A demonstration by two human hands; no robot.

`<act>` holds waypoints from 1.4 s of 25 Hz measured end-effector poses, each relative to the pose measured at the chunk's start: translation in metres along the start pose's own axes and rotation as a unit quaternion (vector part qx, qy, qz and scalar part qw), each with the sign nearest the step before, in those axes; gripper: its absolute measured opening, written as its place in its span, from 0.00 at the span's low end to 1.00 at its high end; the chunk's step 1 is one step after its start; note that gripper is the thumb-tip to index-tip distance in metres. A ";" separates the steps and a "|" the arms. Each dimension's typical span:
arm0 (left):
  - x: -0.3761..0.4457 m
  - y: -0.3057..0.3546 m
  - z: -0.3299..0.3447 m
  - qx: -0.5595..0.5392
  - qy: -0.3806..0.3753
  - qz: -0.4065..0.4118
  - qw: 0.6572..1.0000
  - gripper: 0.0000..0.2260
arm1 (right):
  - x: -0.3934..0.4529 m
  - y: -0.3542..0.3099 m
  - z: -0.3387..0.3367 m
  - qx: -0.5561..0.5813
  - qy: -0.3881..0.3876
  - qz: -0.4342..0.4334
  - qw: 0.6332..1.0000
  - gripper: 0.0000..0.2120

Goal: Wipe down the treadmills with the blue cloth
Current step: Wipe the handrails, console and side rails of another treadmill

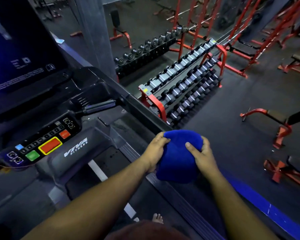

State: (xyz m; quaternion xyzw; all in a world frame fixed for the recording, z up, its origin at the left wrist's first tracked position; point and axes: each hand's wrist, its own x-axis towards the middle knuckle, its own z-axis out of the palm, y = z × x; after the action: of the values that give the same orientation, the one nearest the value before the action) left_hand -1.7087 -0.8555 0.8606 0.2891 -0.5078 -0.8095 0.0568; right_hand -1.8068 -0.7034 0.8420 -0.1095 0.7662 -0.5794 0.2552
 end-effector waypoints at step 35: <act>0.113 0.013 -0.130 0.760 -0.045 0.151 0.631 0.33 | 0.086 0.032 0.033 -0.666 -0.072 -0.202 0.714 0.34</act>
State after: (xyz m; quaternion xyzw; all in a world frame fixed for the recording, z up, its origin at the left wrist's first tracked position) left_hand -1.7363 -1.0077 0.7838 0.1122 -0.9817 -0.1290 -0.0844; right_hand -1.8581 -0.7607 0.7830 -0.4444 0.8930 0.0532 0.0473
